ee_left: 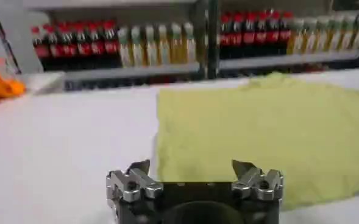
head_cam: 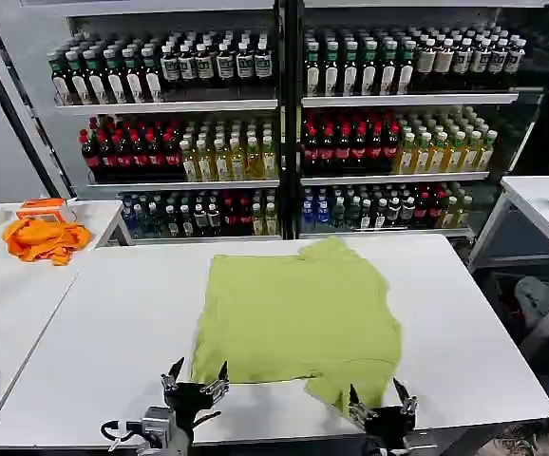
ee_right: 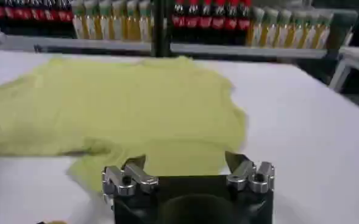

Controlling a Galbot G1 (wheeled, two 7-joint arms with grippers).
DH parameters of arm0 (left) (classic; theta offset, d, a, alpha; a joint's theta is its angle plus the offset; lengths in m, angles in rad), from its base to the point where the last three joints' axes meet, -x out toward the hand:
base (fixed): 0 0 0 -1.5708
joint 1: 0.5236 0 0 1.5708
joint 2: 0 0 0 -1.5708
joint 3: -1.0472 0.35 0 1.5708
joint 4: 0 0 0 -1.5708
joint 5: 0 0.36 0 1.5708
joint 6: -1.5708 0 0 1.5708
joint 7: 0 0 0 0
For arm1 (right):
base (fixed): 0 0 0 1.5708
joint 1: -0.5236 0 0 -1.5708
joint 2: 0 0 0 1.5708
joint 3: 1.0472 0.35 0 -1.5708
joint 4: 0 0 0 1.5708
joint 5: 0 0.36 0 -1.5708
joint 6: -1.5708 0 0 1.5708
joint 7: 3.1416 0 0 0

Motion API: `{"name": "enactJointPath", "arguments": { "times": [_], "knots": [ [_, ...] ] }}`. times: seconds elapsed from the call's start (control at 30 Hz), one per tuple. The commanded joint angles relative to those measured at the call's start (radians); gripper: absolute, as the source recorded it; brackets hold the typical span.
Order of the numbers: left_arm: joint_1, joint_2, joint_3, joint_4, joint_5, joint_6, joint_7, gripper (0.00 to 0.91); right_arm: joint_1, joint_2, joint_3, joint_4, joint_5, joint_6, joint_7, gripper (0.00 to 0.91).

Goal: Fold and organize the clothes.

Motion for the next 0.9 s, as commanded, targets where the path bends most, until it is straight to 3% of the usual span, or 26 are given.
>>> {"name": "enactJointPath", "arguments": {
  "times": [0.03, 0.07, 0.13, 0.17, 0.2, 0.23, 0.27, 0.3, 0.33, 0.9],
  "knots": [
    [-0.057, 0.010, 0.011, 0.108, -0.050, 0.066, -0.039, 0.907, -0.006, 0.014, -0.028, -0.022, -0.013, -0.018, 0.007, 0.907],
    [-0.060, 0.009, 0.010, 0.113, -0.052, 0.066, -0.053, 0.907, -0.005, 0.014, -0.029, -0.024, -0.011, -0.019, 0.009, 0.907],
    [-0.063, 0.011, 0.004, 0.121, -0.059, 0.065, -0.062, 0.433, -0.005, 0.016, -0.029, -0.031, 0.001, -0.021, 0.015, 0.907],
    [-0.062, 0.011, 0.004, 0.121, -0.060, 0.065, -0.062, 0.030, -0.006, 0.016, -0.030, -0.031, 0.006, -0.021, 0.015, 0.907],
    [-0.060, 0.012, 0.004, 0.120, -0.062, 0.065, -0.062, 0.020, -0.007, 0.017, -0.031, -0.032, 0.016, -0.021, 0.016, 0.846],
    [-0.057, 0.013, 0.004, 0.118, -0.064, 0.065, -0.061, 0.020, -0.009, 0.019, -0.032, -0.033, 0.025, -0.023, 0.018, 0.403],
    [-0.055, 0.013, 0.006, 0.116, -0.065, 0.065, -0.061, 0.020, -0.009, 0.019, -0.033, -0.034, 0.029, -0.024, 0.018, 0.091],
    [-0.052, 0.012, 0.007, 0.113, -0.066, 0.065, -0.060, 0.020, -0.010, 0.020, -0.034, -0.035, 0.032, -0.026, 0.018, 0.091],
    [-0.049, 0.011, 0.009, 0.108, -0.068, 0.065, -0.057, 0.020, -0.010, 0.020, -0.035, -0.035, 0.034, -0.027, 0.017, 0.000],
    [0.005, 0.010, -0.006, -0.014, -0.138, 0.062, -0.020, 0.020, -0.054, 0.015, -0.004, 0.048, 0.061, 0.012, -0.006, 0.000]
  ]
}}
